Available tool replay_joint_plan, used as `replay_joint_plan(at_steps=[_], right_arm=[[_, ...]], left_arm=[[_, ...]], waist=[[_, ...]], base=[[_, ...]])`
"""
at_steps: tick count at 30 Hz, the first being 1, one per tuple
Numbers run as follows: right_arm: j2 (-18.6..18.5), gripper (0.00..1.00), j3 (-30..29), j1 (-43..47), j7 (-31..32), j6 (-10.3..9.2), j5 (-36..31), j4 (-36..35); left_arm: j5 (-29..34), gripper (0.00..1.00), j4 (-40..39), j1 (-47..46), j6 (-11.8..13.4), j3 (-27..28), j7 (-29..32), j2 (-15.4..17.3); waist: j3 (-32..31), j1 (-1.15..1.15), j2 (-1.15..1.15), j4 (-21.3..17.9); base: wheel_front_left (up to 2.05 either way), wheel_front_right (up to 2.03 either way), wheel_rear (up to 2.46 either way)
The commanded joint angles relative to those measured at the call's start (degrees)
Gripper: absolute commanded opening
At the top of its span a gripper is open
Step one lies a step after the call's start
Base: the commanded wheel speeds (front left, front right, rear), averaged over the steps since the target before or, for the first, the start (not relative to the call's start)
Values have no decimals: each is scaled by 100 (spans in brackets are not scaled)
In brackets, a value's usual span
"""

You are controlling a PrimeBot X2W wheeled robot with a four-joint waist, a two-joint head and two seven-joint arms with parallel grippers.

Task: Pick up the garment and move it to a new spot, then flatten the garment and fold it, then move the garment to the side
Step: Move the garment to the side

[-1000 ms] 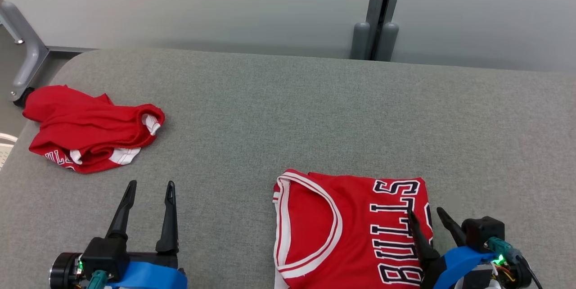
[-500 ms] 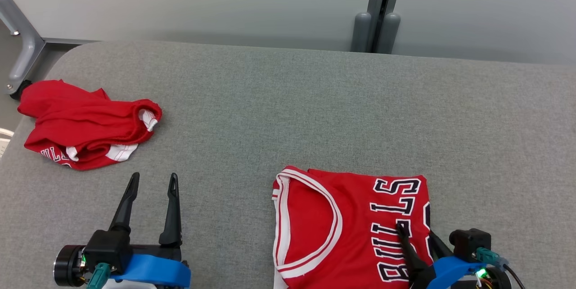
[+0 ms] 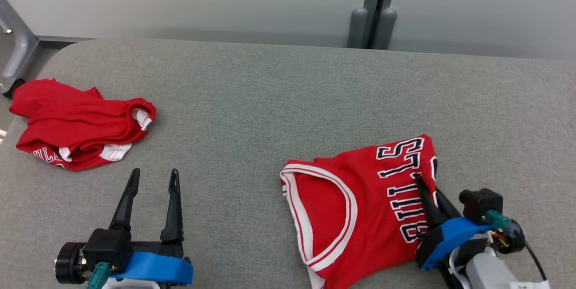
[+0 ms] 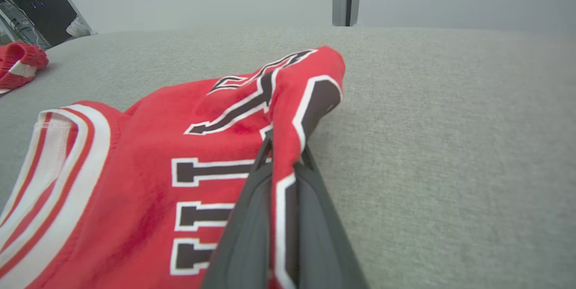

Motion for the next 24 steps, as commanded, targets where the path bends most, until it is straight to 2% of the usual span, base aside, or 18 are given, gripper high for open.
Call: replay_joint_plan(at_steps=[1,5,11,18,24], right_arm=[[-147,0,-81,-139,-42,2,-49,-45],[-415,0,-278,-221,-51,2,-25,-162],[-665,0,-629,-211,-59,2,82,-302],[-722,0,-968,8,-75,2,114,-441],[-674,0,-945,-30,-82,2,26,-604]], left_arm=[[27,100,-78,-52,12,17,-12,-31],[34,100,-222,-117,-14,17,-13,-83],[114,100,-324,-247,-38,42,-12,-73],[213,100,-361,-469,-84,20,-13,21],[260,100,-339,-626,-104,-9,-12,80]], waist=[[37,0,0,-53],[195,0,0,-287],[434,0,0,-913],[608,0,0,-1733],[723,0,0,-2108]], base=[[0,0,0],[0,0,0],[0,0,0],[0,0,0],[0,0,0]])
